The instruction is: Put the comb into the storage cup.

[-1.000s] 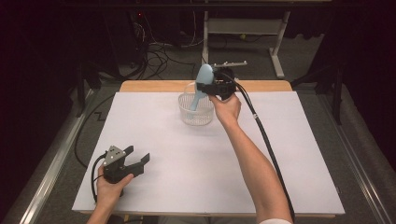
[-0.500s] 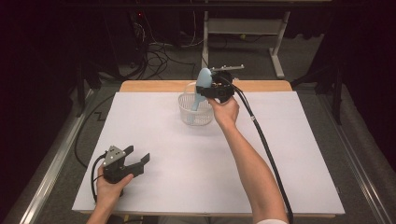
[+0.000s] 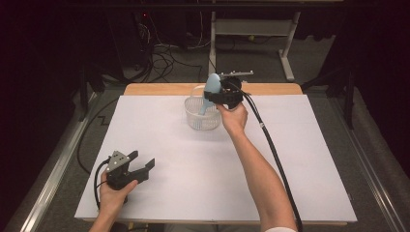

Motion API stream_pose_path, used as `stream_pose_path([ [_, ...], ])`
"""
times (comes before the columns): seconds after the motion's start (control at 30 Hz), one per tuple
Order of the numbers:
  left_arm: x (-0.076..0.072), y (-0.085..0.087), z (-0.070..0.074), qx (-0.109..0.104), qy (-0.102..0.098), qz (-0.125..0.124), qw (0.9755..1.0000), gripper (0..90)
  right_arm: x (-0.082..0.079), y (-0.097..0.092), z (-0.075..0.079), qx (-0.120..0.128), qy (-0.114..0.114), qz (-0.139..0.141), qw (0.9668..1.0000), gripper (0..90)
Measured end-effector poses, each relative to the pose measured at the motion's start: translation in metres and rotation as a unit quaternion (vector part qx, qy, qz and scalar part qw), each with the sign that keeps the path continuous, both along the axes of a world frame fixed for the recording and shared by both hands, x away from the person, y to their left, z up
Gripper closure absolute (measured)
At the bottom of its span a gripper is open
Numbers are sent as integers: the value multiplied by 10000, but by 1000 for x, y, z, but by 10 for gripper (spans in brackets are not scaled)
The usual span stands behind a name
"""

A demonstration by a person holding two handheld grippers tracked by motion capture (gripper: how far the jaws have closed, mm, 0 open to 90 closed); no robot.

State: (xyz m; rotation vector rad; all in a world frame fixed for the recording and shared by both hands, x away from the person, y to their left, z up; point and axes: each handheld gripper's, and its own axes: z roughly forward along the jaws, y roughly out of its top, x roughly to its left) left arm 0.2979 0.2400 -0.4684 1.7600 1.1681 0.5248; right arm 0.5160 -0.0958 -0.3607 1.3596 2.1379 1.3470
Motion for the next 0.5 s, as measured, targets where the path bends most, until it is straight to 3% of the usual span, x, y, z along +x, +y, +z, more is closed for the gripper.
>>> stream_pose_path([
  [0.5,0,-2,-1,85,23,-15,10000,257,0,-9,1,-209,117,79,9997,438],
])
